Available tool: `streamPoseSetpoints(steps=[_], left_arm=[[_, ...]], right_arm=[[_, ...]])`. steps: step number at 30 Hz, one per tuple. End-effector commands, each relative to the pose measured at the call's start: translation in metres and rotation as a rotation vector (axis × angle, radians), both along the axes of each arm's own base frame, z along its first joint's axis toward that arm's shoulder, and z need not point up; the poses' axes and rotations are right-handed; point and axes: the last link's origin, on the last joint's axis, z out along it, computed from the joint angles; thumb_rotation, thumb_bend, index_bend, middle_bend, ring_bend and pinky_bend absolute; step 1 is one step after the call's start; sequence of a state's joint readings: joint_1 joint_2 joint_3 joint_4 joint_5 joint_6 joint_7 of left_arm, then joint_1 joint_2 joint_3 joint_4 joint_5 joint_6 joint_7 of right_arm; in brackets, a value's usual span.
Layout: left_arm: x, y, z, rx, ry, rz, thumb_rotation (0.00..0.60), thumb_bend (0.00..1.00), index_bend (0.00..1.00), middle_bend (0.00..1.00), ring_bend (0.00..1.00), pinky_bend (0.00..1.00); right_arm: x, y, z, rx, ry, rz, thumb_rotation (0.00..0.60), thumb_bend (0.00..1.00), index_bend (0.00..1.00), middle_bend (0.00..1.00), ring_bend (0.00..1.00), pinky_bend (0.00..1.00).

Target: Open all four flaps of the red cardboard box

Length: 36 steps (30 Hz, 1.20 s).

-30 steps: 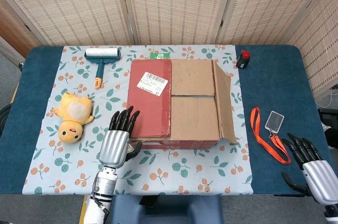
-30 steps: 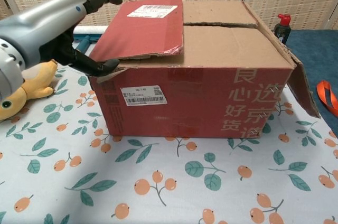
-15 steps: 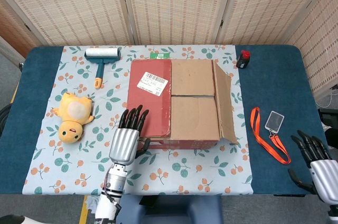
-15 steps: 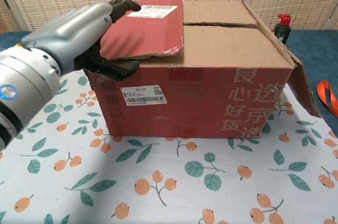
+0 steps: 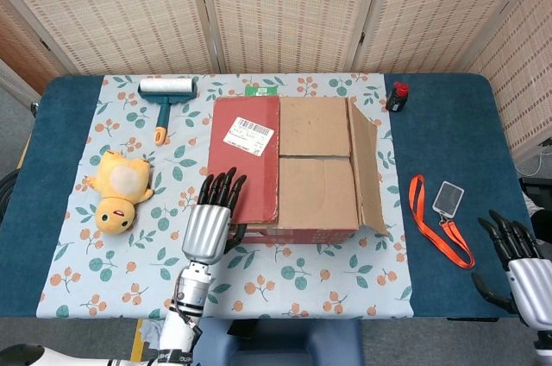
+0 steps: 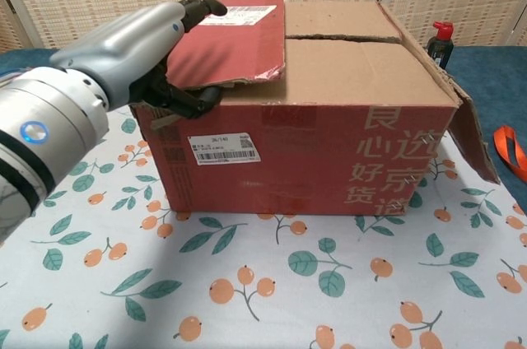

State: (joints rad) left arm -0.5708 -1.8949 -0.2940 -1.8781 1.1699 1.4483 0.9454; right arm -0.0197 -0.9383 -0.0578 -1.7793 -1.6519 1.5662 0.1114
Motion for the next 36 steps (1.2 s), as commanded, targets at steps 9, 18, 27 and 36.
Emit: streamPoseSetpoints(steps=[9,18,27,36], left_arm=[[0.001,0.001,-0.005,0.125,0.086,-0.078,0.6,0.39,0.0,0.0,0.0,0.01],[0.009,-0.014,0.006,0.297,0.09,-0.178,0.6,0.39,0.0,0.0,0.0,0.0],[-0.011,-0.013,0.029,0.514,0.226,-0.131,0.6,0.39,0.0,0.0,0.0,0.0],[-0.044,-0.001,0.056,0.669,0.341,-0.046,0.6,0.39,0.0,0.0,0.0,0.0]], right_arm=[[0.0,0.001,0.0,0.015,-0.006,0.003,0.6,0.42,0.0,0.0,0.0,0.0],[0.0,0.001,-0.001,0.015,-0.005,0.003,0.6,0.42,0.0,0.0,0.0,0.0],[0.002,0.003,-0.005,0.047,-0.004,0.014,0.6,0.42,0.0,0.0,0.0,0.0],[0.002,0.004,-0.004,0.057,-0.002,0.012,0.6,0.42,0.0,0.0,0.0,0.0]])
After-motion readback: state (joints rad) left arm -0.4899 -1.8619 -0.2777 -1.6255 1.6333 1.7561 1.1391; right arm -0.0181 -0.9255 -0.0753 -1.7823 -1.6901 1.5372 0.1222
